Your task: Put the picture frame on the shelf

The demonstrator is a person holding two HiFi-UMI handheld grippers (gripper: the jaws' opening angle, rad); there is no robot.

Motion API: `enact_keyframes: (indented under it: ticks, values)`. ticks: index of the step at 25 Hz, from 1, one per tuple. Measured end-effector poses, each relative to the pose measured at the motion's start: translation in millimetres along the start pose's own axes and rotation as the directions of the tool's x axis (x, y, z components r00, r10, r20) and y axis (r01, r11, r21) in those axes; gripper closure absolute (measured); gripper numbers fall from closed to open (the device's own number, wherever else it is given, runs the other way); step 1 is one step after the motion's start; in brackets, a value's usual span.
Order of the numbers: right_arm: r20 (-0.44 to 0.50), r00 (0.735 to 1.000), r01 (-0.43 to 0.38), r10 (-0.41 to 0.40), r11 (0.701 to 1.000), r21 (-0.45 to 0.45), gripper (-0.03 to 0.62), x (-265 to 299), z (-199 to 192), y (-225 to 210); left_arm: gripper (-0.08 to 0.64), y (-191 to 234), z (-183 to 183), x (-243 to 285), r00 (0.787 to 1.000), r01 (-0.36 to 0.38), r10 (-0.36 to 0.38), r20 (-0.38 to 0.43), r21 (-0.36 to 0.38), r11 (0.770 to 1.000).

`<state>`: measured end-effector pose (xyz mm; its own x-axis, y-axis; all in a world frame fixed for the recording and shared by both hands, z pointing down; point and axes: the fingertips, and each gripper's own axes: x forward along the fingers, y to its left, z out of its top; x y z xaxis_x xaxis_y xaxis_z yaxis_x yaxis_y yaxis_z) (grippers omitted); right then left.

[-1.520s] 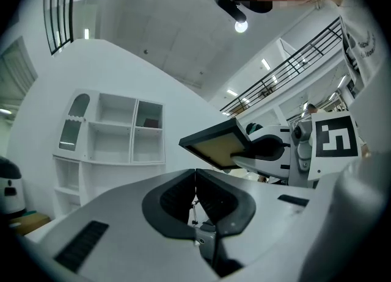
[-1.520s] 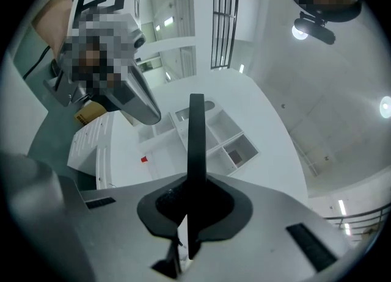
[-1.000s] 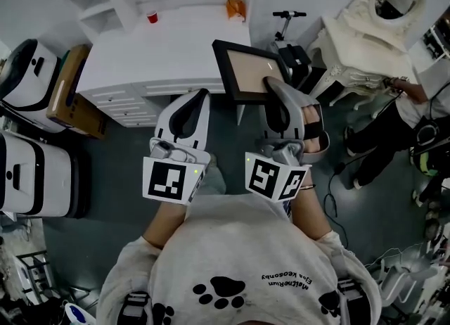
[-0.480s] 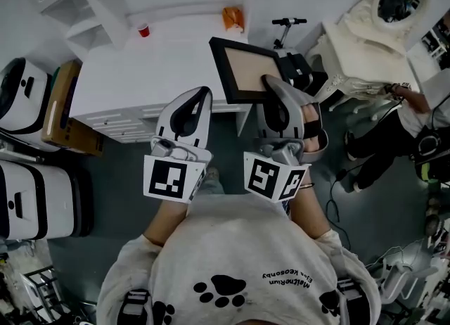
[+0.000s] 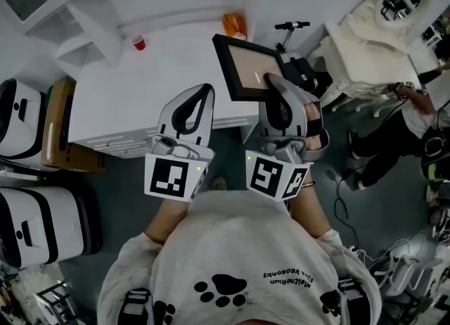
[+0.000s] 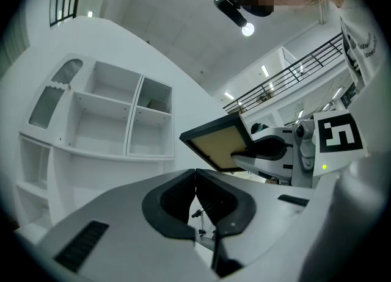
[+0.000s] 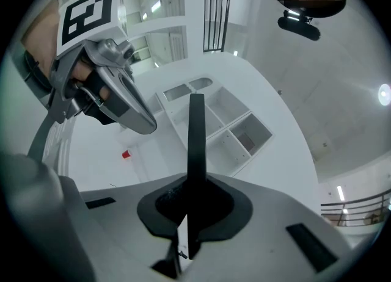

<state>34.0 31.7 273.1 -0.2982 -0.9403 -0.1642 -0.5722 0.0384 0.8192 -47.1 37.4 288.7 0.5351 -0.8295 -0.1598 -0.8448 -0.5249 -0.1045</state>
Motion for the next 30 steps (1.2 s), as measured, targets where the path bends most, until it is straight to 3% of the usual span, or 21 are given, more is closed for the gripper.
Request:
enact_keyframes:
  ticks: [8, 16, 21, 30]
  values:
    - [-0.014, 1.0, 0.002, -0.001, 1.0, 0.005, 0.546, 28, 3, 16, 0.54, 29, -16, 10, 1.0, 0.022, -0.022, -0.002, -0.013, 1.0]
    - [-0.019, 1.0, 0.016, -0.015, 0.999, 0.03, 0.546, 41, 4, 13, 0.54, 37, -9, 22, 0.999, 0.02, -0.017, 0.042, -0.064, 0.998]
    - [-0.001, 0.999, 0.032, -0.032, 0.995, 0.098, 0.546, 54, -2, 8, 0.54, 42, -17, 34, 1.0, 0.028, -0.028, 0.014, -0.033, 0.999]
    - [0.04, 0.999, 0.01, -0.019, 0.975, 0.22, 0.546, 98, -7, 0, 0.54, 69, -10, 73, 0.999, 0.003, -0.001, 0.054, -0.036, 0.999]
